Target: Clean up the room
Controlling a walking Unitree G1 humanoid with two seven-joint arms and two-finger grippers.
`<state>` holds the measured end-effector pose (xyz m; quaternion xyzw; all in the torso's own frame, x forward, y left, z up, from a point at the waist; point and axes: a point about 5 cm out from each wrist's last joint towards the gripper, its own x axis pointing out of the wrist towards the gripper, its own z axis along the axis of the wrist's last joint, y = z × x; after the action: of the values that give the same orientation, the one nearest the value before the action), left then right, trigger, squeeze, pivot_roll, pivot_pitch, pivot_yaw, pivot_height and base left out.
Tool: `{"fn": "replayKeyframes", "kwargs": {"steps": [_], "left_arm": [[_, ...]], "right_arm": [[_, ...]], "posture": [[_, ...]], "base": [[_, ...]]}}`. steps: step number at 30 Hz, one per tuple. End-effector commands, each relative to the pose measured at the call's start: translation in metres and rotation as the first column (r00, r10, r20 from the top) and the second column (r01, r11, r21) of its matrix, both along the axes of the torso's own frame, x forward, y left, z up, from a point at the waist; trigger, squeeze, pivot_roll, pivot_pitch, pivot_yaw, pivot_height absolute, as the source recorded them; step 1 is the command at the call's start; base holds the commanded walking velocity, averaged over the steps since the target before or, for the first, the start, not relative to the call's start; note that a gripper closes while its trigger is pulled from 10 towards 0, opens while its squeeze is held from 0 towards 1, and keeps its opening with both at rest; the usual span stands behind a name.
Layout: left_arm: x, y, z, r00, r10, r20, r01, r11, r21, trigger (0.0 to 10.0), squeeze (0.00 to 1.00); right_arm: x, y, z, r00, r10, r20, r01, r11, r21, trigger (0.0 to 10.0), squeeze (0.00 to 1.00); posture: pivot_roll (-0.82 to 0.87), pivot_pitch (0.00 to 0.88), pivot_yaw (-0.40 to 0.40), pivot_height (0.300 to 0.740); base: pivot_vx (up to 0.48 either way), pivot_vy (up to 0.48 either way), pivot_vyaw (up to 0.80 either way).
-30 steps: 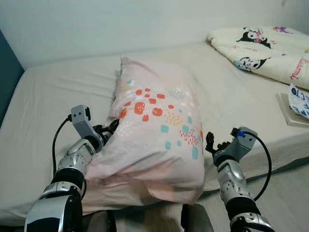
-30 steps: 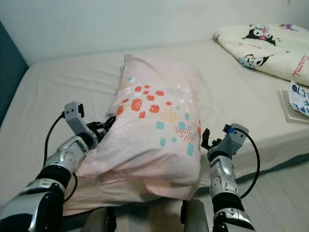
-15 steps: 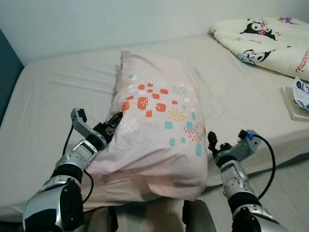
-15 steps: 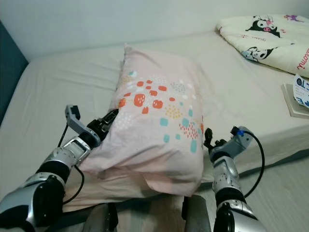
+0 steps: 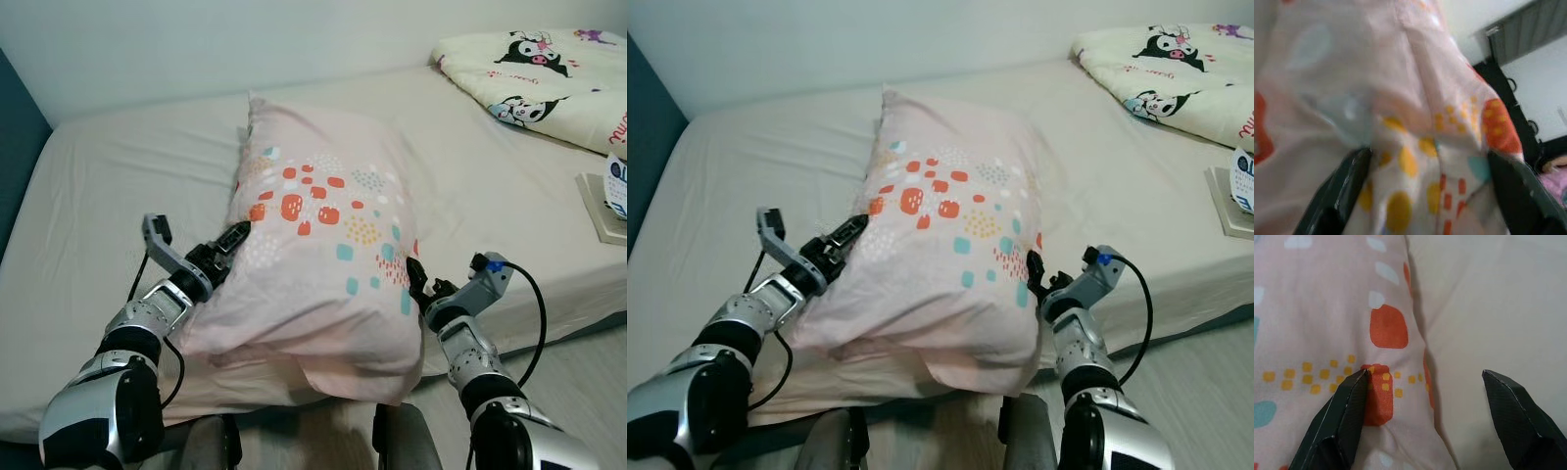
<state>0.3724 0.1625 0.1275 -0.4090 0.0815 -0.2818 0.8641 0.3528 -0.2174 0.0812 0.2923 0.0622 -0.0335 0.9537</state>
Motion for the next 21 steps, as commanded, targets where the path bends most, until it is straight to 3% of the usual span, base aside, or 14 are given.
{"fn": "replayKeyframes", "kwargs": {"steps": [1, 2, 3, 6, 7, 8, 10, 12, 15, 21], "left_arm": [[-0.008, -0.016, -0.014, 0.994, -0.104, -0.032, 0.105, 0.994, 0.031, 10.0, 0.4], [-0.008, -0.016, -0.014, 0.994, -0.104, -0.032, 0.105, 0.994, 0.031, 10.0, 0.4], [-0.011, -0.022, -0.017, 0.99, -0.137, -0.032, 0.138, 0.99, 0.038, 10.0, 0.22], [-0.012, -0.026, -0.019, 0.987, -0.158, -0.032, 0.16, 0.986, 0.041, 10.0, 0.22], [-0.014, -0.031, -0.022, 0.984, -0.177, -0.03, 0.178, 0.982, 0.061, 10.0, 0.02], [-0.014, -0.031, -0.022, 0.984, -0.177, -0.03, 0.178, 0.982, 0.061, 10.0, 0.02], [-0.015, -0.041, -0.026, 0.983, -0.185, -0.015, 0.185, 0.969, 0.162, 10.0, 0.0], [-0.015, -0.041, -0.026, 0.983, -0.185, -0.015, 0.185, 0.969, 0.162, 10.0, 0.0], [-0.011, -0.045, -0.027, 0.993, -0.113, 0.02, 0.101, 0.944, 0.314, 10.0, 0.0], [-0.008, -0.044, -0.026, 0.997, -0.075, 0.033, 0.057, 0.919, 0.39, 10.0, 0.0]], "right_arm": [[0.0, 0.009, -0.005, 0.999, 0.051, -0.016, -0.05, 0.998, 0.022, 10.0, 1.0], [0.0, 0.009, -0.005, 0.999, 0.051, -0.016, -0.05, 0.998, 0.022, 10.0, 1.0], [0.002, 0.013, -0.001, 0.996, 0.083, 0.018, -0.084, 0.994, 0.063, 10.0, 1.0], [0.003, 0.017, 0.001, 0.993, 0.106, 0.043, -0.109, 0.99, 0.091, 10.0, 1.0], [0.006, 0.023, 0.006, 0.986, 0.147, 0.083, -0.156, 0.98, 0.121, 10.0, 1.0], [0.006, 0.023, 0.006, 0.986, 0.147, 0.083, -0.156, 0.98, 0.121, 10.0, 1.0], [0.009, 0.037, 0.011, 0.964, 0.232, 0.129, -0.249, 0.959, 0.139, 10.0, 1.0], [0.009, 0.037, 0.011, 0.964, 0.232, 0.129, -0.249, 0.959, 0.139, 10.0, 1.0], [0.007, 0.059, 0.006, 0.927, 0.36, 0.105, -0.37, 0.924, 0.097, 10.0, 1.0], [0.003, 0.067, -0.003, 0.908, 0.416, 0.046, -0.418, 0.908, 0.03, 10.0, 1.0]], "posture": [[0.1, 0.197, 0.021, 0.567], [0.1, 0.197, 0.021, 0.567], [0.11, 0.196, 0.022, 0.567], [0.11, 0.196, 0.022, 0.567], [0.11, 0.193, 0.024, 0.567], [0.11, 0.193, 0.024, 0.567], [0.11, 0.188, 0.026, 0.567], [0.11, 0.188, 0.026, 0.567], [0.11, 0.179, 0.025, 0.567], [0.1, 0.176, 0.024, 0.567]], "base": [[0.0, 0.0, 0.0], [0.0, 0.0, 0.0], [0.0, 0.0, 0.0], [0.0, 0.0, 0.0], [0.0, 0.0, 0.0], [0.0, 0.0, 0.0], [0.0, 0.0, 0.0], [0.0, 0.0, 0.0], [0.0, 0.0, 0.0], [0.0, 0.0, 0.0]]}}
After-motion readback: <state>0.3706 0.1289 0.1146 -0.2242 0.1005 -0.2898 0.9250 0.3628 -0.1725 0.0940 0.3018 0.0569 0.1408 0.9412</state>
